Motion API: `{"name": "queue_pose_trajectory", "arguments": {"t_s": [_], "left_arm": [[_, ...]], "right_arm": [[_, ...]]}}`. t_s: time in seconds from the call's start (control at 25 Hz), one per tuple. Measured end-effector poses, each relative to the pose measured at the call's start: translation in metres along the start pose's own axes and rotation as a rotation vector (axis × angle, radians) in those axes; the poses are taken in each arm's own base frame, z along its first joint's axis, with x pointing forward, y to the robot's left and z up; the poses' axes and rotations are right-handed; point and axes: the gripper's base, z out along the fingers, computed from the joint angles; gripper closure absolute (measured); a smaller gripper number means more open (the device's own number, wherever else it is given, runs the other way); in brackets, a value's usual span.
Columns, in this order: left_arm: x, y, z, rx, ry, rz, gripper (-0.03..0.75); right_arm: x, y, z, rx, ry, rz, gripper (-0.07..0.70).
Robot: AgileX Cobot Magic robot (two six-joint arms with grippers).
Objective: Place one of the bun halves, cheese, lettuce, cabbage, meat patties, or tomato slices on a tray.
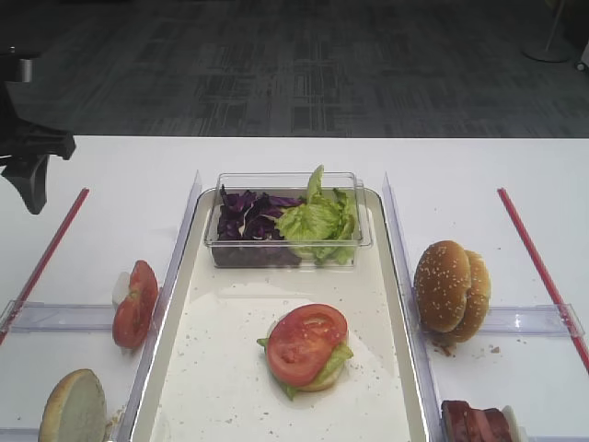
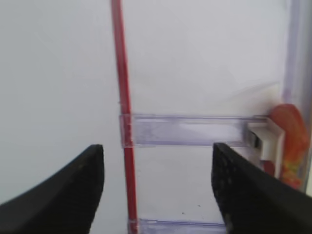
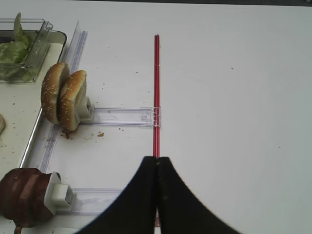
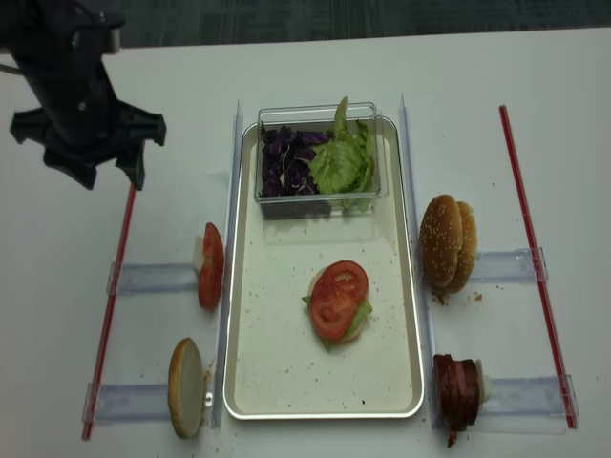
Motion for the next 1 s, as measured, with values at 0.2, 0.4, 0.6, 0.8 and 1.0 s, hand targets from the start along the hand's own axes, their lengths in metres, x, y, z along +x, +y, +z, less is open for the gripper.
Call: {"name": "queue_pose_trajectory", "arguments": {"t_s": [0.2,0.4,0.6,0.8,1.0], "left_arm": [[-0.001,0.022,0.002,-0.034,0.001,-0.043,0.281],[-0.001,0.022,0.002,-0.031,0.004,-0.039,0.281],[-0.001,0.022,0.002,-0.025,0.005,-0.030,0.281],[0.001,0.020,-0.001,-0.004,0.000,-0.034,0.281],[0.032,0.021,-0.005,0.011,0.024,-0.042,0.281]], "right_arm": [[0.000,0.000,0.000,0.000,0.000,0.000,0.595],[0.000,0.000,0.000,0.000,0.000,0.000,0.595],[0.000,0.000,0.000,0.000,0.000,0.000,0.595],[0.000,0.000,0.000,0.000,0.000,0.000,0.595],[0.000,0.000,0.000,0.000,0.000,0.000,0.595]]}}
